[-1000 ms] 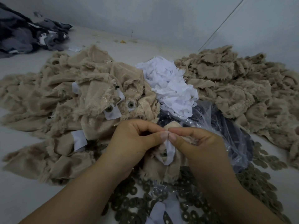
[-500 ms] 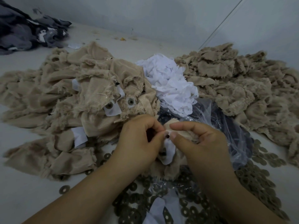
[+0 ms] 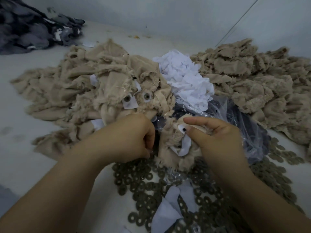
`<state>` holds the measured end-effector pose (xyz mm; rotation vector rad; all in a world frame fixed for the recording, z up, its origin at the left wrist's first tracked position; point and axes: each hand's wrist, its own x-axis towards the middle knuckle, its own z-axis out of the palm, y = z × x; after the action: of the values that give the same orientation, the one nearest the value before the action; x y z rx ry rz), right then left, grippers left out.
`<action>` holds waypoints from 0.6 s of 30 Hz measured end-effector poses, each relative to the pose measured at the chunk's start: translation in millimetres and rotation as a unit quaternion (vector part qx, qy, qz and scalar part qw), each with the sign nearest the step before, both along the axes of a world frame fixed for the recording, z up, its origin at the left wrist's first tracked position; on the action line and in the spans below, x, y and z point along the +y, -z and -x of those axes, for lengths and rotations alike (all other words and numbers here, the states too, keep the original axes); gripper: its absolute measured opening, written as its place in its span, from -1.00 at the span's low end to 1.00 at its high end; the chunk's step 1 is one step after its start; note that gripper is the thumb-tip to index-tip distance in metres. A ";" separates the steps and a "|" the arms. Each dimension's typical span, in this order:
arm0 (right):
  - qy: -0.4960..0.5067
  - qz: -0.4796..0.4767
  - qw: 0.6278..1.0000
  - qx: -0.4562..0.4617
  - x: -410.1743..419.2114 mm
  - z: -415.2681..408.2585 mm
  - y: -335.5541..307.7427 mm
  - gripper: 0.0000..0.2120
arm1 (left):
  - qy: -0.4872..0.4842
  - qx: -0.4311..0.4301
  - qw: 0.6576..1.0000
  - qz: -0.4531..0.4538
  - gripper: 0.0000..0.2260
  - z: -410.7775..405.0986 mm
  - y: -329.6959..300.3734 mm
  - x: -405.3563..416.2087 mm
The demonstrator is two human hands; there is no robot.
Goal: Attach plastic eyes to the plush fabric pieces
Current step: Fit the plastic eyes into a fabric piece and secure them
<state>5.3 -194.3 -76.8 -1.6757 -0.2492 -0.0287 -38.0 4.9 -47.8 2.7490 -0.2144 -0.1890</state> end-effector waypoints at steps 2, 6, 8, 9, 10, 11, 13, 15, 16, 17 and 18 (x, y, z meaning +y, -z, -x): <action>-0.007 -0.006 1.000 -0.001 0.0 -0.4 0.2 -0.78 | -0.001 0.006 1.000 -0.021 -0.90 3.0 4.3 -2.9; -0.006 -0.013 1.000 -0.007 -1.2 -1.1 0.6 -0.78 | -0.009 -0.002 0.998 -0.060 -0.95 6.7 6.9 -9.7; 0.000 -0.014 1.000 -0.011 -2.6 -2.2 0.2 -0.78 | -0.007 -0.014 0.996 -0.083 -0.91 10.3 2.9 -9.8; 0.002 -0.015 1.000 -0.011 -2.7 -2.6 0.1 -0.78 | 0.002 -0.005 0.995 -0.097 -0.89 12.5 1.1 -10.2; 0.002 -0.017 1.000 -0.011 -2.7 -3.0 0.3 -0.78 | 0.016 0.005 0.994 -0.112 -0.87 14.7 0.1 -10.4; 0.002 -0.017 1.000 -0.011 -2.5 -3.5 0.6 -0.78 | 0.028 0.019 0.992 -0.120 -0.86 17.0 -0.1 -11.2; 0.001 -0.015 1.000 -0.011 -2.0 -3.8 1.7 -0.76 | 0.038 0.042 0.992 -0.114 -0.89 20.1 2.3 -13.2; 0.001 -0.013 1.000 -0.011 -1.6 -4.3 2.9 -0.77 | 0.031 0.036 0.993 -0.106 -0.89 20.8 6.0 -14.8; 0.002 -0.013 1.000 -0.010 -1.7 -4.8 3.7 -0.77 | 0.029 0.032 0.994 -0.102 -0.86 21.0 8.3 -15.3; 0.002 -0.012 1.000 -0.010 -1.5 -5.2 4.4 -0.78 | 0.029 0.026 0.994 -0.097 -0.85 20.5 10.4 -15.5; 0.001 -0.011 1.000 -0.007 -1.1 -5.1 4.8 -0.79 | 0.031 0.018 0.995 -0.095 -0.85 20.1 12.2 -15.9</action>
<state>10.4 -195.4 -81.6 -1.6550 -0.2570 -0.0453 -58.1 -11.0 -60.0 2.9276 -0.2853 -0.2894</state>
